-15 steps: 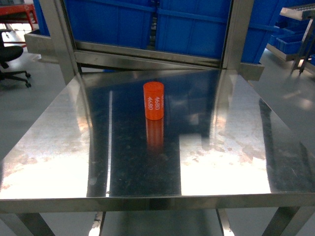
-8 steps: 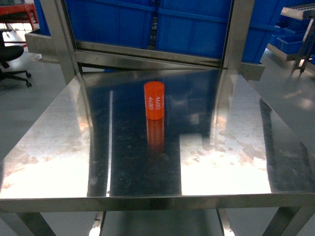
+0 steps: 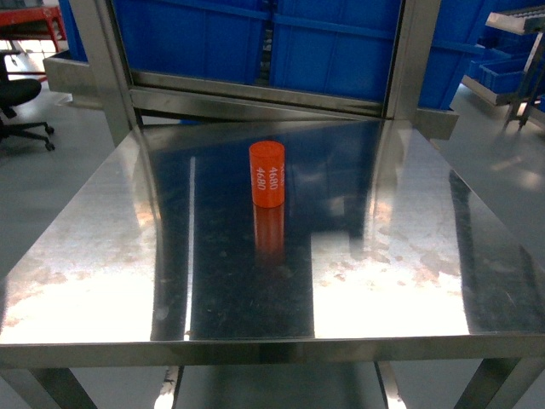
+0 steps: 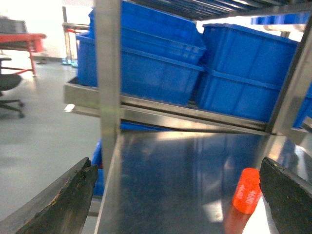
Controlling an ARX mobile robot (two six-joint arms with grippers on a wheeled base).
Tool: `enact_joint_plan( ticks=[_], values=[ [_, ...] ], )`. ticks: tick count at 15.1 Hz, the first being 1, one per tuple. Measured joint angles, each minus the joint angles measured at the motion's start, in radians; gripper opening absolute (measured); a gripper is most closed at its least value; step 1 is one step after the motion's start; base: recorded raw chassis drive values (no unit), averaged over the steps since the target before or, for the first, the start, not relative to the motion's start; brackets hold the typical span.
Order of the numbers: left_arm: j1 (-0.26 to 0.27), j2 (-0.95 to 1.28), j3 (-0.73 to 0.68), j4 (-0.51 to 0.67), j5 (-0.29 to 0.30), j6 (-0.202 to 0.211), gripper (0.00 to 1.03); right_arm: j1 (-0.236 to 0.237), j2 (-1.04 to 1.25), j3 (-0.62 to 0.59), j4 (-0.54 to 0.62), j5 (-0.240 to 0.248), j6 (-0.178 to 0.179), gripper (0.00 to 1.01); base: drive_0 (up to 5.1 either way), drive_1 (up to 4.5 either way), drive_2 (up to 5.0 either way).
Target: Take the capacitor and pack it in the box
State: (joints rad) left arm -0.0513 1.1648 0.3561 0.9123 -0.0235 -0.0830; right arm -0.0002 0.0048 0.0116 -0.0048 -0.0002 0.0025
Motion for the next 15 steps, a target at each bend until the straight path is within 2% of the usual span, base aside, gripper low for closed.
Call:
enact_joint_plan(
  ticks=[2,5,7,10,15],
  values=[
    [-0.067,0.354,0.221,0.028,0.082,0.001,0.98,0.0,0.0,0.0,0.0,0.0,0.0,0.98,0.0,0.0,0.0],
    [-0.101,0.509,0.351,0.0,0.123,0.003,0.98,0.0,0.0,0.0,0.0,0.0,0.0,0.98,0.0,0.0,0.0],
    [-0.142,0.697,0.535,0.0,0.18,0.024,0.98,0.0,0.0,0.0,0.0,0.0,0.0,0.98,0.0,0.0,0.0],
    [-0.178,0.859,0.669,-0.021,0.249,0.038,0.98,0.0,0.0,0.0,0.0,0.0,0.0,0.98,0.0,0.0,0.0],
    [-0.245,0.97,0.763,-0.053,0.256,0.039,0.98,0.0,0.0,0.0,0.0,0.0,0.0,0.98,0.0,0.0,0.0]
  ],
)
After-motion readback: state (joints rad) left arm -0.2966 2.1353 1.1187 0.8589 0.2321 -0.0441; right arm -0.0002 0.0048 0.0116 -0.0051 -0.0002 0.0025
